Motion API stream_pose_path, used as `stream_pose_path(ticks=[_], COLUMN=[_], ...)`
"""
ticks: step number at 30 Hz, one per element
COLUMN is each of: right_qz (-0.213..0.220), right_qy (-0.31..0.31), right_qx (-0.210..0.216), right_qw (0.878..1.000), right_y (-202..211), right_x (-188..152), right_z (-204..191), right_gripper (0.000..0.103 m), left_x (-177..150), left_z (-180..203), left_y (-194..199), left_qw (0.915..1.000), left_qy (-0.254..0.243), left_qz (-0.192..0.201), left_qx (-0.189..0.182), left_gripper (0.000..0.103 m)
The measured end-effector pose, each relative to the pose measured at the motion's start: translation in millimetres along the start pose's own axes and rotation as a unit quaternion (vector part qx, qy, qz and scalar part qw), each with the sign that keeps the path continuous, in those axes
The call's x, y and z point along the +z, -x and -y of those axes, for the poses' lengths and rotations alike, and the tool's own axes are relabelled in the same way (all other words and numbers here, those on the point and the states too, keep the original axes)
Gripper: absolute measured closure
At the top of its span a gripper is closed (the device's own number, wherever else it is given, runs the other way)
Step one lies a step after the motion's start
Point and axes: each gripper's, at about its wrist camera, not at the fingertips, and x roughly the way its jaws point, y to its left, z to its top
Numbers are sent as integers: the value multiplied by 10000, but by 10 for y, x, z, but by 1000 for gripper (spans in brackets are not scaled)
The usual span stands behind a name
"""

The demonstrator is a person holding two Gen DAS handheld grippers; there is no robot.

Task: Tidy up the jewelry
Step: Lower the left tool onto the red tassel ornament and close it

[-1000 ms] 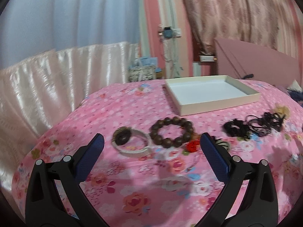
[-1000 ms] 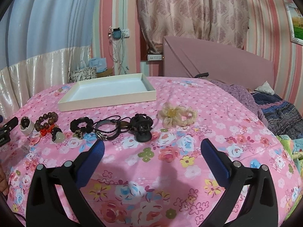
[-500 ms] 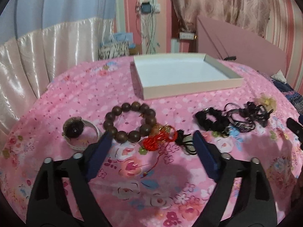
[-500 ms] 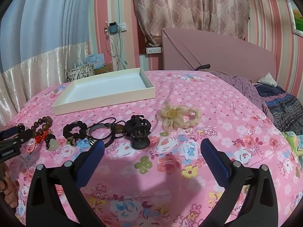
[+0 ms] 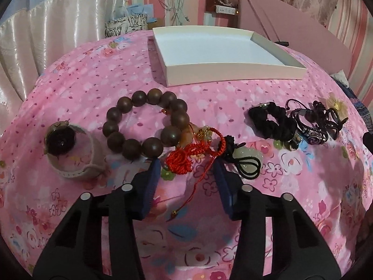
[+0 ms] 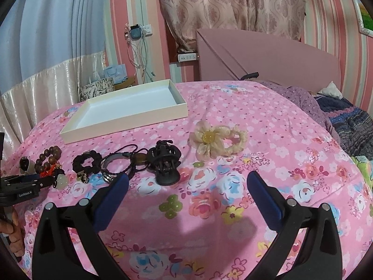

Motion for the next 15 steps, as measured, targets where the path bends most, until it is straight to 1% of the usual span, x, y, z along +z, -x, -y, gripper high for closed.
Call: stream_pose_path(ticks=[2, 3, 4, 5, 7, 10, 13, 15], right_qz=[-12, -27, -40, -47, -66, -68, -56, -50], right_qy=[-4, -5, -3, -1, 16, 11, 35, 69], right_qx=[11, 13, 14, 13, 6, -3, -19, -39], right_qw=[10000, 10000, 10000, 10000, 10000, 10000, 10000, 10000], right_y=[-8, -17, -24, -33, -40, -43, -37, -40], right_x=[-2, 1, 2, -1, -1, 1, -2, -10], right_z=[-3, -4, -9, -7, -22, -29, -37, -34], right_gripper=[2, 2, 2, 2, 2, 2, 2, 2], left_x=[10, 17, 23, 23, 17, 17, -13, -42], left_z=[-10, -17, -28, -38, -53, -58, -65, -62], left_y=[-4, -9, -11, -12, 0, 37, 174, 244], left_qw=[10000, 10000, 9999, 9999, 9998, 9995, 9985, 9980], left_qy=[38, 57, 96, 131, 162, 197, 221, 180], left_qz=[21, 24, 44, 54, 73, 168, 482, 594], left_qx=[-12, -10, -26, -51, -94, -160, -162, -131], left_gripper=[68, 76, 87, 91, 95, 96, 96, 96])
